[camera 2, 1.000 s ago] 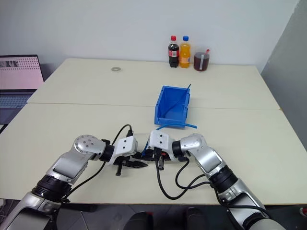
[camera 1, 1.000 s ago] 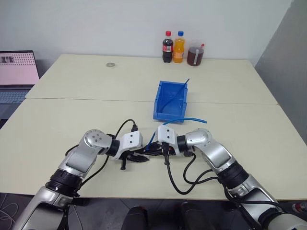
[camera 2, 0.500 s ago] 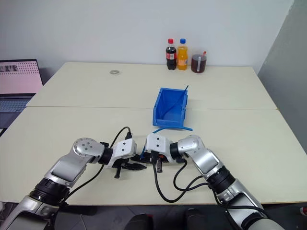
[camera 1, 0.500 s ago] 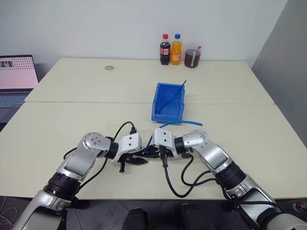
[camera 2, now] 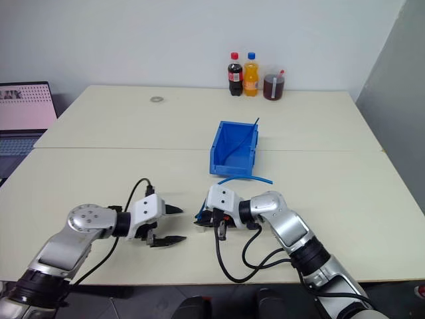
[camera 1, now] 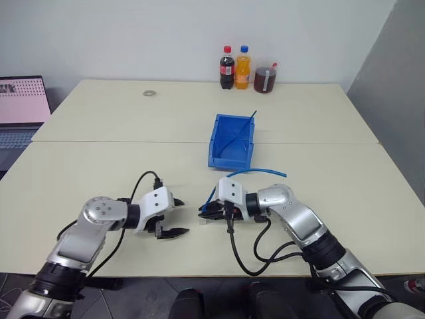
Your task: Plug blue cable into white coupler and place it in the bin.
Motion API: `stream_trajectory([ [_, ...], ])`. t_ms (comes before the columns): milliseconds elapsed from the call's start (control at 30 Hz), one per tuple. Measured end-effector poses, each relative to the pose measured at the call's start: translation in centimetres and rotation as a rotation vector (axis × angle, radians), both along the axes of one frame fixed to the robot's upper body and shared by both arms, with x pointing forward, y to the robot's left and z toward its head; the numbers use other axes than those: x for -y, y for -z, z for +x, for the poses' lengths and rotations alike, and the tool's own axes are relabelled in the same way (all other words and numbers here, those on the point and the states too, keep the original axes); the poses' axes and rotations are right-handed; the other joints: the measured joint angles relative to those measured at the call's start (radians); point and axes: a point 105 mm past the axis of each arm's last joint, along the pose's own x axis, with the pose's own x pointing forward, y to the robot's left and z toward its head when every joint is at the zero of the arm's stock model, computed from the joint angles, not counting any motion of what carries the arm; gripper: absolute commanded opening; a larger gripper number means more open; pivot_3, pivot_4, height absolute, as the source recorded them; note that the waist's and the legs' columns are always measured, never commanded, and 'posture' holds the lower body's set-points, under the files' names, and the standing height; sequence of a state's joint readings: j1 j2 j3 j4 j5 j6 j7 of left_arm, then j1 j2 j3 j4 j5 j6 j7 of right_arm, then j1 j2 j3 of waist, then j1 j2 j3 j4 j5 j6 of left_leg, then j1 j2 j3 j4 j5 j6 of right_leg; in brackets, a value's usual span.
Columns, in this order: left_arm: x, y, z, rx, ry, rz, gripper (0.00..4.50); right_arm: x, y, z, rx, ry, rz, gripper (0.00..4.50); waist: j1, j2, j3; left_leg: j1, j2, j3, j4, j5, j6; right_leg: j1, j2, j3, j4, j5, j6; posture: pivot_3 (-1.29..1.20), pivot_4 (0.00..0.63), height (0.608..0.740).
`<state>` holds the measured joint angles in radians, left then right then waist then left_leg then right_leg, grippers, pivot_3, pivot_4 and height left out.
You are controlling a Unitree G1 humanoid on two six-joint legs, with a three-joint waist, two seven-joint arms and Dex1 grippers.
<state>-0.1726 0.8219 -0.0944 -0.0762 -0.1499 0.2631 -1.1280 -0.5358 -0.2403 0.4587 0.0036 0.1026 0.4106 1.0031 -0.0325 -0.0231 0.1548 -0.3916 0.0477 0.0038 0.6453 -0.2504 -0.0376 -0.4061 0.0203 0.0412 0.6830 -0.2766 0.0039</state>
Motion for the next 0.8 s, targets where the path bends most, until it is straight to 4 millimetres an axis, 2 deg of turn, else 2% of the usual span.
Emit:
stream_trajectory([
  [100, 0.0, -2.3, 0.1, 0.003, -0.056, -0.104, 4.50, 1.1, -2.1, 0.9, -0.024, 0.079, 0.079, 0.16, 0.002, -0.001, 0.005, -0.004, 0.000, 0.000, 0.001, 0.000, 0.000, -0.002, 0.000, -0.002, 0.000, 0.000, 0.000, 0.00, 0.150, 0.740],
  [167, 0.3, -4.1, 0.0, 0.025, -0.061, -0.156, 4.50, 2.1, -4.5, 1.8, -0.037, 0.153, 0.165, 0.16, 0.003, -0.001, 0.005, -0.006, 0.000, -0.001, 0.001, 0.000, 0.000, -0.003, -0.001, -0.002, 0.000, 0.000, 0.000, 0.00, 0.150, 0.740],
  [233, 0.6, -5.4, 0.3, 0.057, -0.072, -0.178, 4.50, 3.4, -7.2, 3.5, -0.035, 0.246, 0.240, 0.16, 0.003, -0.001, 0.007, -0.006, -0.001, -0.001, 0.001, 0.000, 0.000, -0.003, -0.003, -0.001, 0.000, 0.001, 0.002, 0.00, 0.150, 0.740],
  [267, 0.7, -6.1, 0.8, 0.084, -0.087, -0.185, 4.50, 4.3, -9.1, 4.5, -0.030, 0.296, 0.292, 0.16, 0.003, -0.001, 0.007, -0.006, -0.002, -0.001, 0.001, 0.000, 0.000, -0.003, -0.003, -0.001, -0.001, 0.001, 0.002, 0.00, 0.150, 0.740],
  [367, 1.2, -8.1, 2.4, 0.184, -0.117, -0.198, 4.50, 5.8, -13.1, 6.7, -0.014, 0.375, 0.372, 0.16, 0.002, -0.001, 0.007, -0.006, -0.003, 0.000, 0.001, 0.000, 0.000, -0.003, -0.003, -0.001, -0.001, 0.001, 0.002, 0.00, 0.150, 0.740],
  [433, 1.7, -9.1, 3.0, 0.233, -0.106, -0.194, 4.50, 6.4, -14.0, 8.7, -0.029, 0.439, 0.376, 0.16, 0.001, -0.001, 0.007, -0.005, -0.004, 0.002, 0.001, 0.000, 0.000, -0.003, -0.002, 0.000, -0.002, 0.002, 0.001, 0.00, 0.150, 0.740],
  [533, 2.8, -9.5, 3.6, 0.265, -0.078, -0.199, 4.50, 7.1, -13.5, 12.1, -0.073, 0.541, 0.330, 0.16, -0.001, -0.001, 0.007, -0.006, -0.004, 0.005, 0.000, 0.000, 0.000, -0.004, -0.001, 0.001, -0.002, 0.004, -0.003, 0.00, 0.150, 0.740],
  [700, 3.7, -9.1, 4.2, 0.274, -0.055, -0.185, 4.50, 7.8, -10.4, 15.8, -0.151, 0.660, 0.168, 1.57, -0.005, -0.001, 0.008, -0.010, -0.002, 0.008, -0.001, 0.000, 0.000, -0.010, -0.001, 0.003, -0.001, 0.004, -0.004, 0.00, 0.150, 0.740],
  [800, 4.2, -9.2, 4.3, 0.287, -0.031, -0.181, 4.50, 8.2, -9.8, 16.5, -0.145, 0.677, 0.072, 2.35, -0.005, -0.001, 0.008, -0.014, -0.002, 0.009, -0.001, 0.000, 0.000, -0.013, -0.003, 0.003, -0.001, 0.004, -0.004, 0.00, 0.150, 0.740],
])
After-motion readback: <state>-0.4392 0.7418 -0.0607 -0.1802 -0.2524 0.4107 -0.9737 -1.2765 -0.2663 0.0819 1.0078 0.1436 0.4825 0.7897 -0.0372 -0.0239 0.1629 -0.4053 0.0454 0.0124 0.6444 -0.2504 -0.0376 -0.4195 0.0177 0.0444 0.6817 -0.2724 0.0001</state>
